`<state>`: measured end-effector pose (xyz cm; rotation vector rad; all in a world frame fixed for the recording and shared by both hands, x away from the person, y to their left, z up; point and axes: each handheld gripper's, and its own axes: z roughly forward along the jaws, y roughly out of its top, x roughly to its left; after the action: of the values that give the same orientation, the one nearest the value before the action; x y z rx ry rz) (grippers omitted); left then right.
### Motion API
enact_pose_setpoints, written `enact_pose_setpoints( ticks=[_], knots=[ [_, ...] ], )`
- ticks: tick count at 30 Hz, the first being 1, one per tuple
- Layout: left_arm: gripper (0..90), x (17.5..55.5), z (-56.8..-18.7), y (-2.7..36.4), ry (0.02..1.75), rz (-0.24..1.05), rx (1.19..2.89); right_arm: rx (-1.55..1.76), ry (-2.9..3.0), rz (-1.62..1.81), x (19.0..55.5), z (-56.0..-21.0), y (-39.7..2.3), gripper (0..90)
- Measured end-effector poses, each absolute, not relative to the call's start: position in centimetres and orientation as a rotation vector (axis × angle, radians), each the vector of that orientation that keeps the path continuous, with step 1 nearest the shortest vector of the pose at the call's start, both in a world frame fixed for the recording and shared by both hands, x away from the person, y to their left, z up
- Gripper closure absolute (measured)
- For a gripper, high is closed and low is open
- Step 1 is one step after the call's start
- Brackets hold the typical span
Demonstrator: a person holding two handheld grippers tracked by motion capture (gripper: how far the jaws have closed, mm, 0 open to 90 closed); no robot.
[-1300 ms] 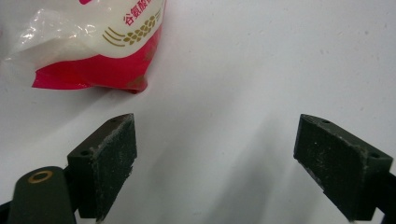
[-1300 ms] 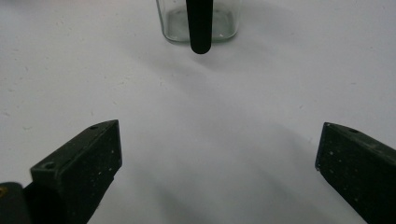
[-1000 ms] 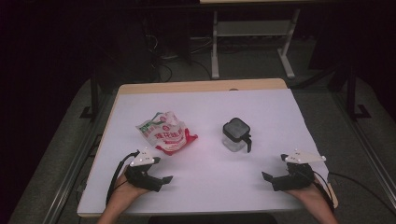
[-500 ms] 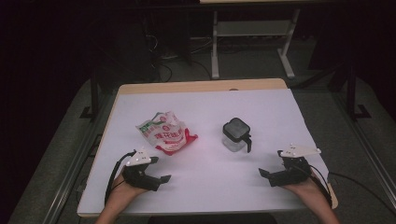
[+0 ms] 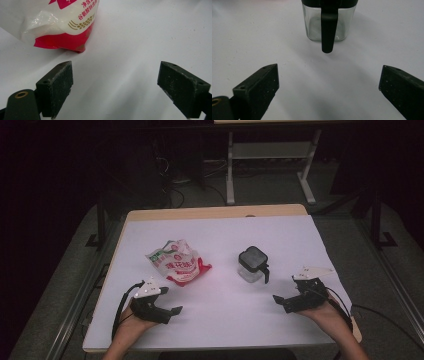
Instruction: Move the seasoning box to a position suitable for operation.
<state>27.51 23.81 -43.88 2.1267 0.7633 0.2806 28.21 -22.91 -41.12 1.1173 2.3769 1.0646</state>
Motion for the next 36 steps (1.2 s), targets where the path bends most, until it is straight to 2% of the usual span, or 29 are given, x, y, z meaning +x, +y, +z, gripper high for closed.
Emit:
enact_pose_setpoints(
  ticks=[22, 36],
  knots=[
    [13.1, 27.5, -43.8, 23.8, 0.756, 0.258, 2.11, 1.122, 2.488, 0.944, 31.8, -38.2, -20.7, 2.5],
    [12.3, 27.7, -44.0, 23.9, 0.761, 0.239, 2.122, 1.144, 2.547, 0.894, 33.9, -38.2, -19.6, 2.5]
  ],
)
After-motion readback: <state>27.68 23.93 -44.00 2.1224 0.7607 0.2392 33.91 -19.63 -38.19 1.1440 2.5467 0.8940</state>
